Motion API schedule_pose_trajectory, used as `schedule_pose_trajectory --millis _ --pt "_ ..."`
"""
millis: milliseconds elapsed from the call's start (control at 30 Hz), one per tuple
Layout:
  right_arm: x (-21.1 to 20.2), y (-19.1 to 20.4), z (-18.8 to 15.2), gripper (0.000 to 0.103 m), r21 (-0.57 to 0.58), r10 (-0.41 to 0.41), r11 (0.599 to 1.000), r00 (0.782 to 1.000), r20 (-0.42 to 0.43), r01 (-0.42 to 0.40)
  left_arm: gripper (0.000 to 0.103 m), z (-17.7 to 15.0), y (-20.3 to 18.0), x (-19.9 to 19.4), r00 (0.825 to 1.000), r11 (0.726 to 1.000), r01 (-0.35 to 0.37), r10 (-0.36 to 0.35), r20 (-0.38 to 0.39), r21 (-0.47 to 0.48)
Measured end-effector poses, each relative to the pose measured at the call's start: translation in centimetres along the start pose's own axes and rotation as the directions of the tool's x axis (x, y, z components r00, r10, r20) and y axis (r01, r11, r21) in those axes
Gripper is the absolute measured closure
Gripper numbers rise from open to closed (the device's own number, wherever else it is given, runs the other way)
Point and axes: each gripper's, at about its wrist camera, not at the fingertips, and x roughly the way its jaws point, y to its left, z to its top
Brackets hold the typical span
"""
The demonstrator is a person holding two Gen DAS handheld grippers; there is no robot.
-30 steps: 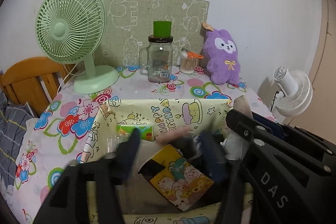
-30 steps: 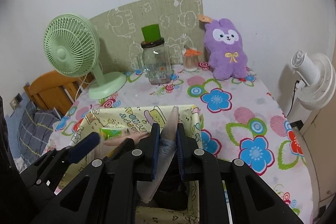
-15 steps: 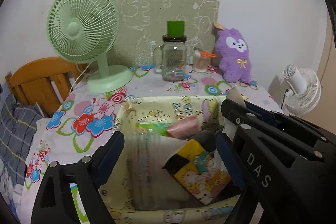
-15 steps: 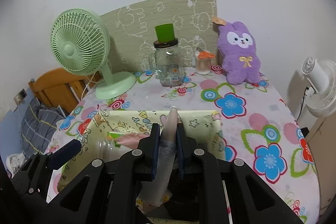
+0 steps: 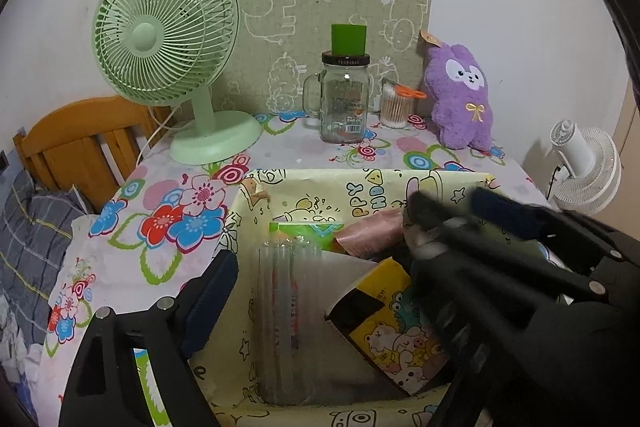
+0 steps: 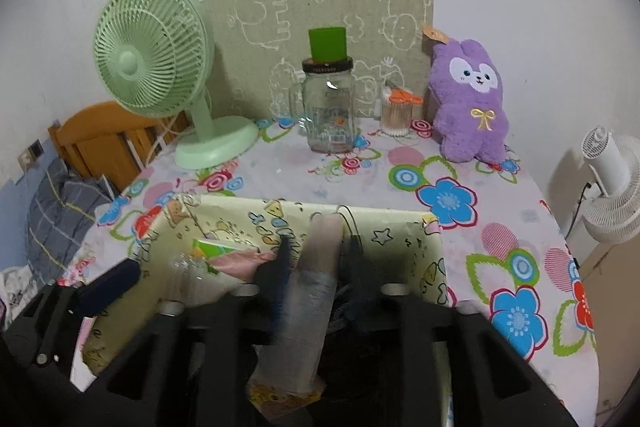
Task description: Organize soft objects
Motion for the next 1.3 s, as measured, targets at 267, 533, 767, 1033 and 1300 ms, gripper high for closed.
schedule_pose_trajectory --millis 267,533,767,1033,1300 --pt "-1.1 0.2 -0.2 0.015 -0.025 -0.036 0.999 0.999 0.037 0.037 0.01 0.2 0.2 -0.1 0.999 0.999 0.029 -0.029 -0.012 -0.018" --pt "-2.1 0.0 -0.7 0.008 0.005 -0.036 0.999 0.999 0.032 0.035 0.007 -0.1 0.1 -1.0 0.999 1.0 0.029 -0.029 -0.014 -0.012" --pt "-3.9 -0.1 -1.3 0.007 0.021 -0.031 0.999 0.999 0.041 0.03 0.004 -0.4 -0.1 -2.6 1.0 1.0 0.025 -0.025 0.006 -0.001" --pt "-7.2 0.0 -2.0 0.007 0.022 -0.036 0.999 0.996 0.082 0.034 0.002 -0.8 0.3 -5.1 0.999 1.0 0.02 -0.019 0.03 -0.011" --pt "-11.3 0.1 -2.6 0.007 0.013 -0.066 0.998 0.99 0.121 0.065 0.0 -1.3 0.5 -9.1 0.996 1.0 0.026 -0.028 0.084 0.015"
